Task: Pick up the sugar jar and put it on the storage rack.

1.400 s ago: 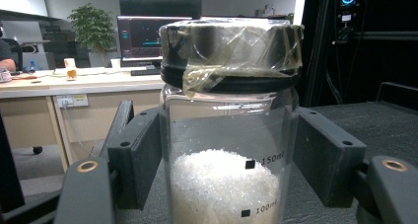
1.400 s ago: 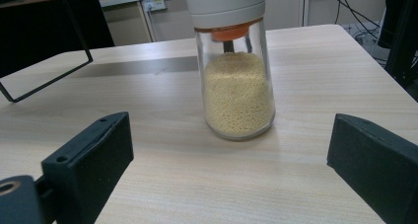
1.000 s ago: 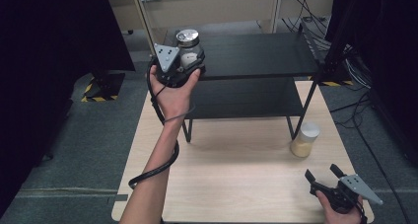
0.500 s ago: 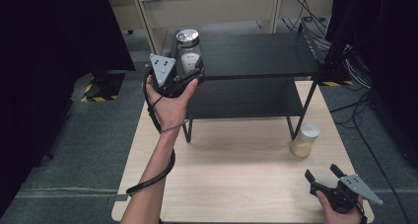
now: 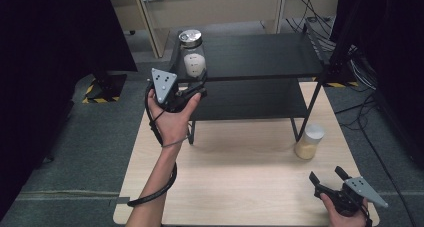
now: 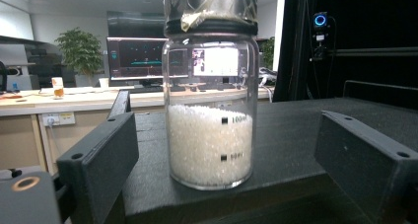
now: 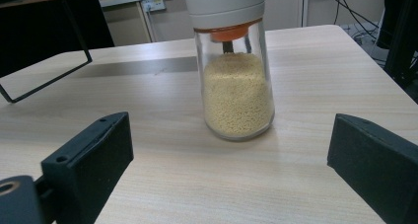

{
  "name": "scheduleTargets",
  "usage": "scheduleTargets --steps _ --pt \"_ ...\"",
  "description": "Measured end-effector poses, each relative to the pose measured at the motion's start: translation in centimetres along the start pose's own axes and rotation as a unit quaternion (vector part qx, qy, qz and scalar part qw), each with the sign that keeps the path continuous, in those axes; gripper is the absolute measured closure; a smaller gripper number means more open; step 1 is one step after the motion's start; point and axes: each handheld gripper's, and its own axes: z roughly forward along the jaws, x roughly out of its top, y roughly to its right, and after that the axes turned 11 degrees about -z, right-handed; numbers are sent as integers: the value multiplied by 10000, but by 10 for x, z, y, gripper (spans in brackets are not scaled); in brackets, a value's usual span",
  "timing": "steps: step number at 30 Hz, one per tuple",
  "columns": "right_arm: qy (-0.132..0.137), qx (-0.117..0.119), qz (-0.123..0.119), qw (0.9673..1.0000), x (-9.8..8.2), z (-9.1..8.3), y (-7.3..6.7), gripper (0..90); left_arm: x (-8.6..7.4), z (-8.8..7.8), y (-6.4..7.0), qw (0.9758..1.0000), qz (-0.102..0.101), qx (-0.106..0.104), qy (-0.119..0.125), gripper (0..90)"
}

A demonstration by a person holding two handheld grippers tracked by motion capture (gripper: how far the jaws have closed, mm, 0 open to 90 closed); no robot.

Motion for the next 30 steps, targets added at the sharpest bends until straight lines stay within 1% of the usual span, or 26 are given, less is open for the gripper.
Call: scheduleTargets --steps 1,6,15,18,20,29,30 --pt "0 -1 0 10000 0 0 0 37 0 0 0 10000 0 0 0 93" --pt "-9 -1 -7 10000 0 0 0 37 -10 -10 -1 9999 67 -86 22 91" --pt "0 -7 -14 10000 0 0 -1 37 -33 -29 -3 9996 197 -217 17 92" --pt "2 -7 -1 10000 0 0 0 37 -38 -34 -4 9995 165 -279 10 91" --pt "0 -8 -3 10000 0 0 -1 37 -41 -37 -5 9994 73 -342 -3 89" --pt "2 -12 1 10000 0 0 -1 37 -56 -51 -4 9990 86 -441 -7 88" --pt "1 -11 2 10000 0 0 -1 37 -58 -53 -5 9989 58 -469 -22 88"
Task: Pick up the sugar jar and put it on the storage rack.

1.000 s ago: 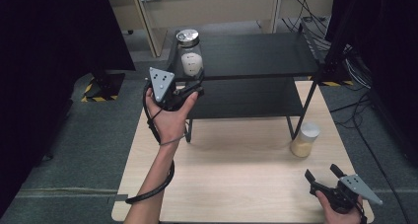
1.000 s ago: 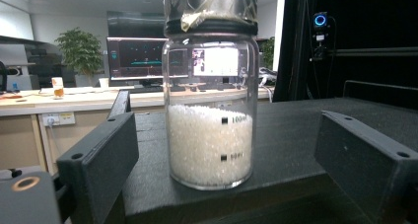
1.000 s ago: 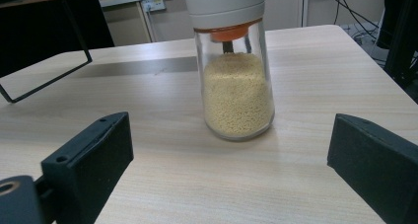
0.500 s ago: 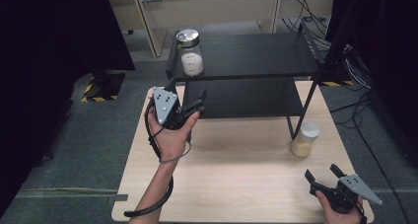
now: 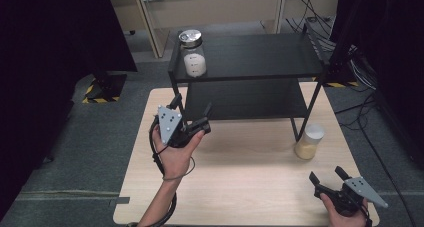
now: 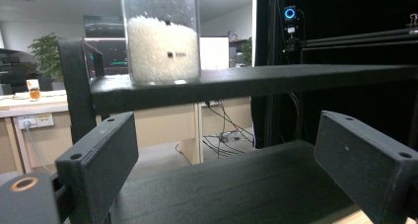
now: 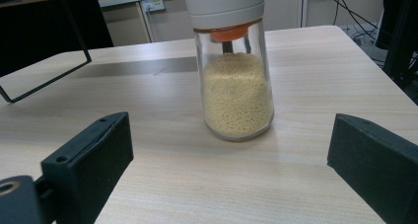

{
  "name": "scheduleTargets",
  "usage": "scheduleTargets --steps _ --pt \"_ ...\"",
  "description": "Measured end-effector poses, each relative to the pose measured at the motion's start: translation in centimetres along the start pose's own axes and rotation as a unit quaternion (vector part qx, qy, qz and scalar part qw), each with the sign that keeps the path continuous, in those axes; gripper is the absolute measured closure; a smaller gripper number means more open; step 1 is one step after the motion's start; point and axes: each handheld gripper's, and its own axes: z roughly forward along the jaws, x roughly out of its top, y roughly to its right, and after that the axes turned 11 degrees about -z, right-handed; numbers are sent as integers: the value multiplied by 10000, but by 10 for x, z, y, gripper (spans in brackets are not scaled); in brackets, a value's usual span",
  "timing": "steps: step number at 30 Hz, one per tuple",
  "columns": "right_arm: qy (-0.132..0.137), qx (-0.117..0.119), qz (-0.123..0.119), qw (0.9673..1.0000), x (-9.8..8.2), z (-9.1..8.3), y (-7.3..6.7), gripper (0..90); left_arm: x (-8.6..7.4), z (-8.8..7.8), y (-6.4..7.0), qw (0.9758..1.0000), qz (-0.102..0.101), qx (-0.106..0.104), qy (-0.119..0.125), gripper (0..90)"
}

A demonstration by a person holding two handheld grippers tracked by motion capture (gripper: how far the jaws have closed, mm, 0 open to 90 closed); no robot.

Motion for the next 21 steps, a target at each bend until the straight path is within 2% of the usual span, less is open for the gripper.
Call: scheduleTargets --steps 6,21 --pt "-7 -4 -6 10000 0 0 0 37 -17 -14 -5 9998 -150 -129 -100 87" --pt "0 -21 -18 10000 0 0 -1 37 -63 -39 -13 9991 -84 -318 -261 86"
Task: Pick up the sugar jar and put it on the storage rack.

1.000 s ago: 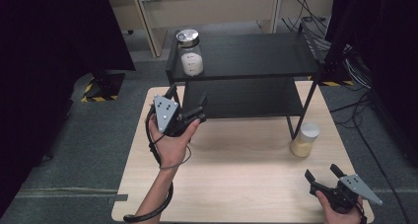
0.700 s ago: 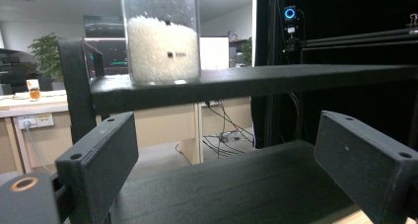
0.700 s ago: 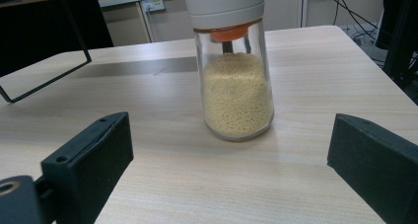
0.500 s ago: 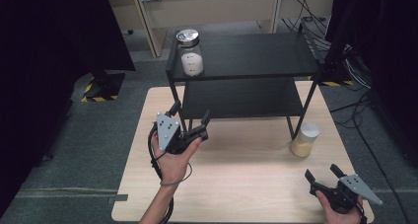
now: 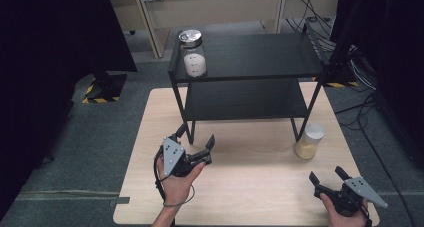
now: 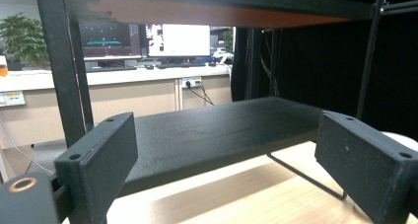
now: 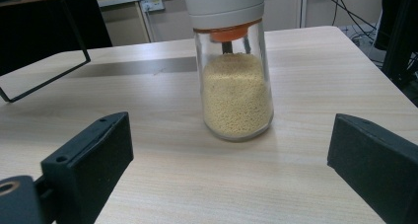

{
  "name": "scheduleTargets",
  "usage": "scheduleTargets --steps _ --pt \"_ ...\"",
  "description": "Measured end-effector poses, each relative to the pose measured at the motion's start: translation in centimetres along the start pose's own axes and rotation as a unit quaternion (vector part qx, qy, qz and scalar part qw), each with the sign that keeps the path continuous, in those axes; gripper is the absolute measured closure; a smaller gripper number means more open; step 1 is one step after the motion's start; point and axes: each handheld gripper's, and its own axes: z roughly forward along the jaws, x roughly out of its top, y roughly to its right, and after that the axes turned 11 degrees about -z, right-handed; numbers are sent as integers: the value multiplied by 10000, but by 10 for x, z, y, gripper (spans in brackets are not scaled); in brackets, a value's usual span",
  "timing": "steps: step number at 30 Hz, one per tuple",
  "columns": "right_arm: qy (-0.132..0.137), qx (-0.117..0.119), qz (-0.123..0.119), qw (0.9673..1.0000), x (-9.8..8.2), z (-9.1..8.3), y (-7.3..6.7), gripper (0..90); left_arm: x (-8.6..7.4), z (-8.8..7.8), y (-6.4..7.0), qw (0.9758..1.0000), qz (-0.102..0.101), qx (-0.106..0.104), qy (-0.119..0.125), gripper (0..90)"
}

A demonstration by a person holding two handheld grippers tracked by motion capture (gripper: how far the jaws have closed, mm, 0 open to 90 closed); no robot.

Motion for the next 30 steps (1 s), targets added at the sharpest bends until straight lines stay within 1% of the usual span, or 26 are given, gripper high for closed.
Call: scheduleTargets --steps 1,2,3,4,5,6,7,8,9,11,13,14,17,22,25,27,28,29,30 --pt "2 -1 0 10000 0 0 0 37 0 0 0 10000 0 0 0 85" --pt "4 -2 -2 10000 0 0 0 37 -7 -3 -2 10000 -9 -22 14 85" --pt "6 -1 -2 10000 0 0 0 37 -7 -3 -2 10000 -9 -22 14 85" --pt "5 -1 -1 10000 0 0 0 37 -12 -4 -4 10000 -5 -48 0 85" --pt "2 2 2 10000 0 0 0 37 -16 -5 -4 10000 42 -45 -12 85" --pt "-2 3 0 10000 0 0 0 37 -16 -5 -4 10000 42 -45 -12 85" --pt "-3 1 -2 10000 0 0 0 37 -21 -7 -6 10000 17 -53 -41 85" --pt "-1 -1 -6 10000 0 0 0 37 -21 -7 -6 10000 17 -53 -41 85" --pt "1 -2 -8 10000 0 0 0 37 -26 -9 -7 10000 12 -39 -77 85" --pt "1 -3 -6 10000 0 0 0 37 -28 -9 -7 9999 13 -33 -98 85" --pt "-1 -4 -8 10000 0 0 0 37 -35 -11 -8 9999 -10 -21 -135 85" --pt "-1 -4 -8 10000 0 0 0 37 -35 -11 -8 9999 -10 -21 -135 85" --pt "2 -3 -14 10000 0 0 0 37 -43 -11 -8 9998 -3 15 -174 85" --pt "4 -1 -10 10000 0 0 0 37 -46 -11 -9 9997 7 25 -228 85" --pt "8 -6 -14 10000 0 0 0 37 -50 -12 -9 9996 -28 52 -280 85" --pt "0 0 -14 10000 0 0 0 37 -55 -11 -11 9992 -63 82 -383 85" --pt "0 0 -14 10000 0 0 0 37 -55 -11 -11 9992 -63 82 -383 85" --pt "-6 3 -18 10000 0 0 0 37 -58 -11 -12 9988 -90 116 -469 85" --pt "-1 2 -22 10000 0 0 0 37 -58 -11 -12 9988 -90 116 -469 85"
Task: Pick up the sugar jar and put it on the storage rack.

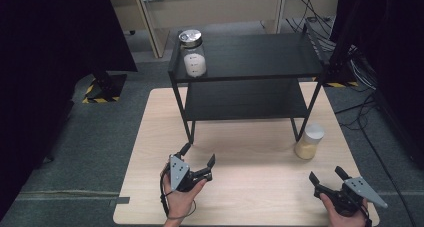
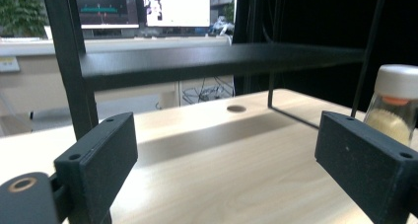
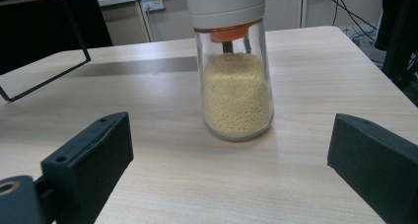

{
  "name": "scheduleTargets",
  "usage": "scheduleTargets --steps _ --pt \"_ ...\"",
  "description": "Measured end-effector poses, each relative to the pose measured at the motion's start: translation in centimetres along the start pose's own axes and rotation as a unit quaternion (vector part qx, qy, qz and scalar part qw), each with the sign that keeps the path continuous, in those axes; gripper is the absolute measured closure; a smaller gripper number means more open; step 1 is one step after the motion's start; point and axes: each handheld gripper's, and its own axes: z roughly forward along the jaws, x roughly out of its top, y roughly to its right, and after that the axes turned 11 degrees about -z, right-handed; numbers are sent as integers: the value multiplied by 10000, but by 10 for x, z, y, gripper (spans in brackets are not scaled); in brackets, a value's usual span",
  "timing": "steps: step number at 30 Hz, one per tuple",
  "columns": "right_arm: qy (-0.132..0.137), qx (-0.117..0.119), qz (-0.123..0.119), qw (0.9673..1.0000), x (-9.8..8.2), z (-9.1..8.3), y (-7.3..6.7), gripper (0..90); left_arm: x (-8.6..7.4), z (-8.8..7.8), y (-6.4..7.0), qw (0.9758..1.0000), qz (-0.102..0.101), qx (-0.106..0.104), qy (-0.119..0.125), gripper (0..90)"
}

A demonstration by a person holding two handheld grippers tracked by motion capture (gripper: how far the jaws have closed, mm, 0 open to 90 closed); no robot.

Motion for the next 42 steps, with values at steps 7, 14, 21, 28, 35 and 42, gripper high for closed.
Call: scheduleTargets --steps 7,14,21,28,35,42 --pt "-1 8 4 10000 0 0 0 37 -12 1 -4 9995 -83 111 -279 85" --pt "-9 13 -15 10000 0 0 0 37 -20 3 -7 9986 -155 158 -484 84" --pt "-8 16 -7 10000 0 0 1 37 -25 6 -8 9979 -183 160 -600 84" --pt "-8 20 -5 10000 0 0 1 37 -29 9 -10 9969 -276 108 -730 84" --pt "-16 30 -11 10000 1 0 1 36 -29 9 -12 9968 -330 94 -725 80" --pt "-22 31 -16 10000 1 1 1 36 -28 9 -11 9967 -310 81 -739 81"
